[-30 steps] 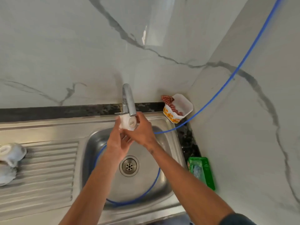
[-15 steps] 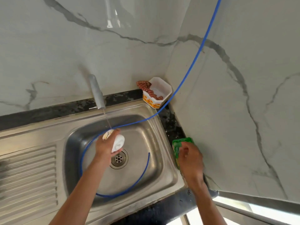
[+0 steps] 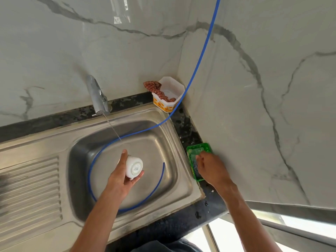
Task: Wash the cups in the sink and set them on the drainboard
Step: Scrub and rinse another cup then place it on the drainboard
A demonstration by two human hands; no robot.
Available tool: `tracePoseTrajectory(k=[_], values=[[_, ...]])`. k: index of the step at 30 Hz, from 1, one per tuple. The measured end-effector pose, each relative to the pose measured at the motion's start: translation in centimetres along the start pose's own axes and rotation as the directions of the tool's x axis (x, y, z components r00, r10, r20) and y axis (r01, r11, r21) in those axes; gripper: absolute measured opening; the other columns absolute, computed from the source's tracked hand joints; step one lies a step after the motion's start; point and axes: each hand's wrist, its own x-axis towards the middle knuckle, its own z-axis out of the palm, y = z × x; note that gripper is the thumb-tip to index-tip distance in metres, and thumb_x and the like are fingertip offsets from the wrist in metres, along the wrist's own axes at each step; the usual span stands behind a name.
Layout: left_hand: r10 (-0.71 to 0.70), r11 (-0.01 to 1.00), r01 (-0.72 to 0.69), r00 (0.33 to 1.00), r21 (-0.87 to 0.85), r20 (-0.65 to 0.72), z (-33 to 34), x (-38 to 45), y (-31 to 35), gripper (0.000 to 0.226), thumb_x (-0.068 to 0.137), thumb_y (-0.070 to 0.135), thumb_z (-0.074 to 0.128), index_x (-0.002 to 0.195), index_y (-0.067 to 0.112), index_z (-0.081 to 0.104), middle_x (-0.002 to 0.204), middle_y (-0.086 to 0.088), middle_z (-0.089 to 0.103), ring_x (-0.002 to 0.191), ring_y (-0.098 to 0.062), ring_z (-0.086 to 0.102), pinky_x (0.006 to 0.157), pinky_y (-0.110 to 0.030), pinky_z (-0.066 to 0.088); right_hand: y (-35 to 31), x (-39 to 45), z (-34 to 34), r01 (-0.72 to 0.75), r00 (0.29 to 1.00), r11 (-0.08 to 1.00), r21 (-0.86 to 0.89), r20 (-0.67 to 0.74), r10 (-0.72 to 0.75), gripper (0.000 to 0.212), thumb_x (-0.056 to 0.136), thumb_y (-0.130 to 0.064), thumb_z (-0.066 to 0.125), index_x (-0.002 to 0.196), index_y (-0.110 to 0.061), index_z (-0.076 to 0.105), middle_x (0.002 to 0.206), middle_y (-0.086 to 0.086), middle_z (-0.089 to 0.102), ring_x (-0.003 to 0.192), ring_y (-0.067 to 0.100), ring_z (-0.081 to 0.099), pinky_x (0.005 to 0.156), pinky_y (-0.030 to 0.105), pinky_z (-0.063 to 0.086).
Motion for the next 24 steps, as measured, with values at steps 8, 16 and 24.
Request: tracePoseTrajectory(k=[8,16,24], values=[[0.015,0.994,-0.015,1.000,-0.107,0.002,0.6,-1.7,0.1,0.073,0.066,0.038,0.097,0.125,0.010,0.065,0.120,-0.018,0.074,0.110,-0.033,0.072,0.099,-0.050,0.058,-0.9,-1.5,-1.1,-0.056,0.939,0.997,0.062,-0.335,0.073,0.008,0.094,-0.032,0.074,0.090,-0.025,0.072,0.077,-0.008,0.073,0.068,0.017,0.068,0.064,0.030,0.055],[0.015,1.000,-0.012,0.994,-0.024,0.110,2.6,-3.2,-0.8,0.069,0.068,0.022,0.099,0.127,0.008,0.065,0.123,-0.019,0.072,0.112,-0.035,0.072,0.097,-0.055,0.060,-8.4,-1.1,-1.5,0.117,0.983,0.803,0.584,-0.182,-0.011,0.016,0.099,-0.020,0.068,0.114,-0.022,0.076,0.106,-0.004,0.072,0.090,-0.001,0.066,0.073,0.004,0.045],[0.208,0.953,-0.251,0.950,0.172,0.233,3.2,-3.9,0.5,0.062,0.086,0.060,0.071,0.113,0.004,0.078,0.101,-0.016,0.079,0.088,-0.024,0.073,0.088,-0.040,0.057,-15.5,-5.5,2.3,0.442,0.888,0.713,0.545,-0.155,-0.433,0.031,0.104,-0.015,0.054,0.134,-0.021,0.058,0.120,-0.016,0.070,0.104,0.003,0.067,0.088,0.015,0.052]])
